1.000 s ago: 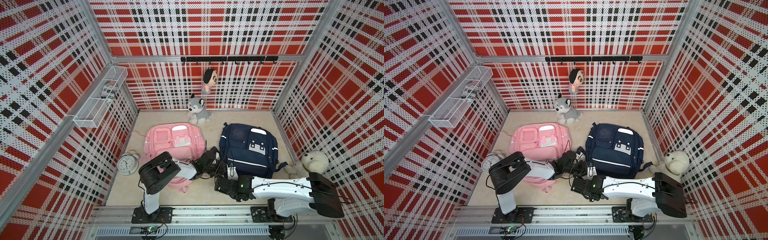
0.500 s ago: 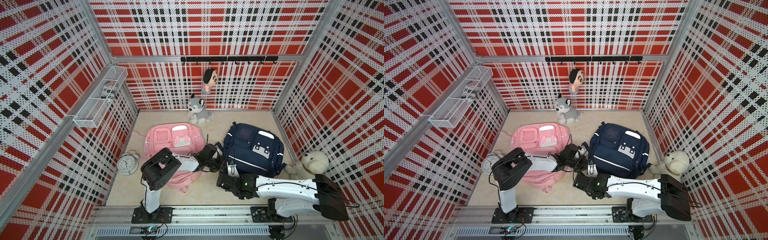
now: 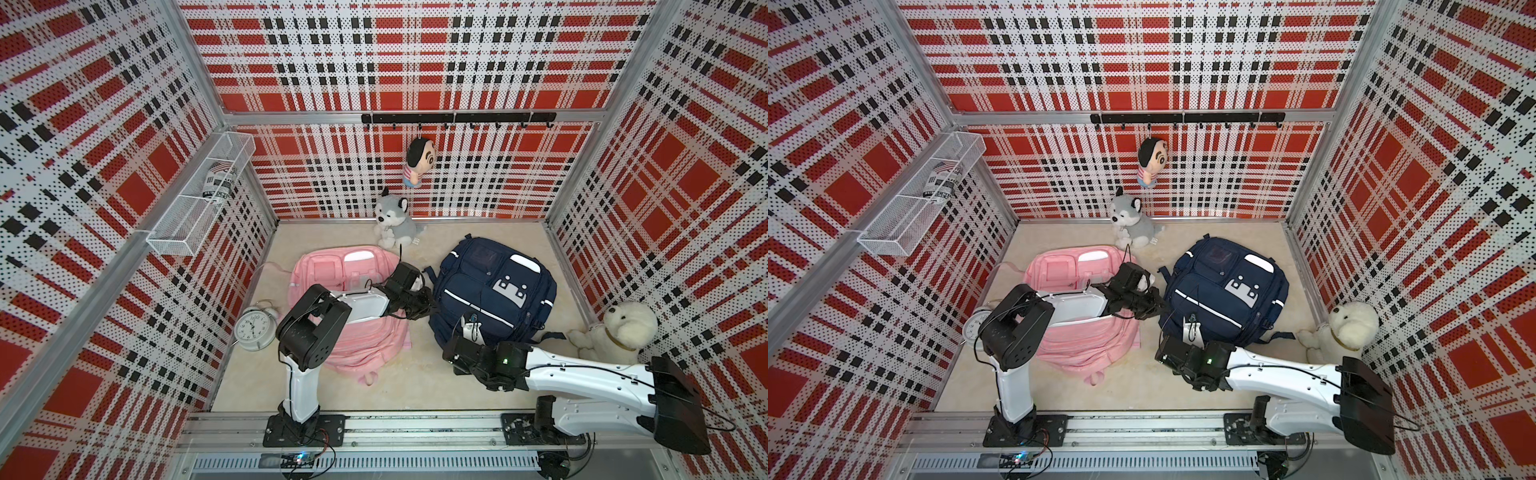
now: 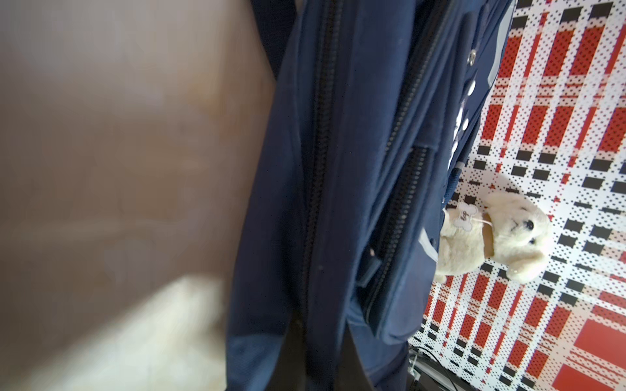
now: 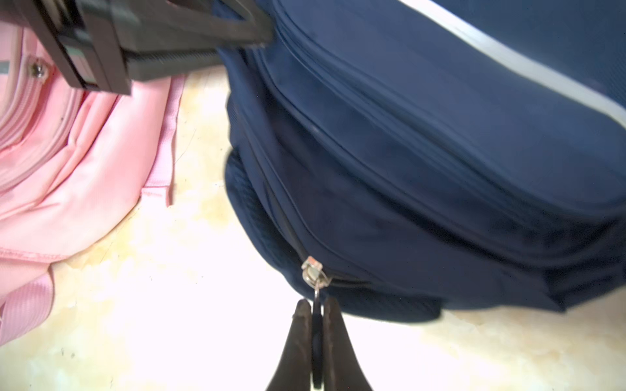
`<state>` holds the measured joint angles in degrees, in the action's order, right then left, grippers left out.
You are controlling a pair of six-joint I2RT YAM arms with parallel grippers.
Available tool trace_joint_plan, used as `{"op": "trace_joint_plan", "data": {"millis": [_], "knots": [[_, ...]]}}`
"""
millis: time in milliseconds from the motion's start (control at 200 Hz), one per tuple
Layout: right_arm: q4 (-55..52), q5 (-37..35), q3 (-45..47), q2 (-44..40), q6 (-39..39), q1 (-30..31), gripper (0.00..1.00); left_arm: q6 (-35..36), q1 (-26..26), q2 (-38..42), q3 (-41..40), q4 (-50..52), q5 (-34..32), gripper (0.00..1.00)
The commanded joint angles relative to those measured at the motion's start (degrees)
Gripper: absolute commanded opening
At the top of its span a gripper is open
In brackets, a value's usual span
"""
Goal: Zip up the backpack
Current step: Zip the zipper on the backpack.
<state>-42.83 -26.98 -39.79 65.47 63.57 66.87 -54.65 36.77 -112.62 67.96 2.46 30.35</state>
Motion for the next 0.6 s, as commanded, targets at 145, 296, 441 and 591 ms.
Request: {"op": "trace_joint_plan", "data": {"millis": [145,296,441,591], "knots": [[-8.05,3.72,2.70,-3.47,1.42,-1.00,0.00,10.98,-6.14,-5.84,14.08,6.43,-10.54,0.00],[0.13,3.39,1.74,0.27,-3.25,-2.52,0.00,12.56,-7.00,-5.34,15.31,8.97,-11.52,0.00],[11.45,3.32,-1.06,5.09,-8.56,-3.79,0.00,12.01,-4.85,-0.64,11.68,9.52,-10.41,0.33],[13.79,2.19,-3.56,8.17,-11.31,-3.99,0.00,10.08,-4.78,7.40,2.90,9.43,-8.44,0.48]]}}
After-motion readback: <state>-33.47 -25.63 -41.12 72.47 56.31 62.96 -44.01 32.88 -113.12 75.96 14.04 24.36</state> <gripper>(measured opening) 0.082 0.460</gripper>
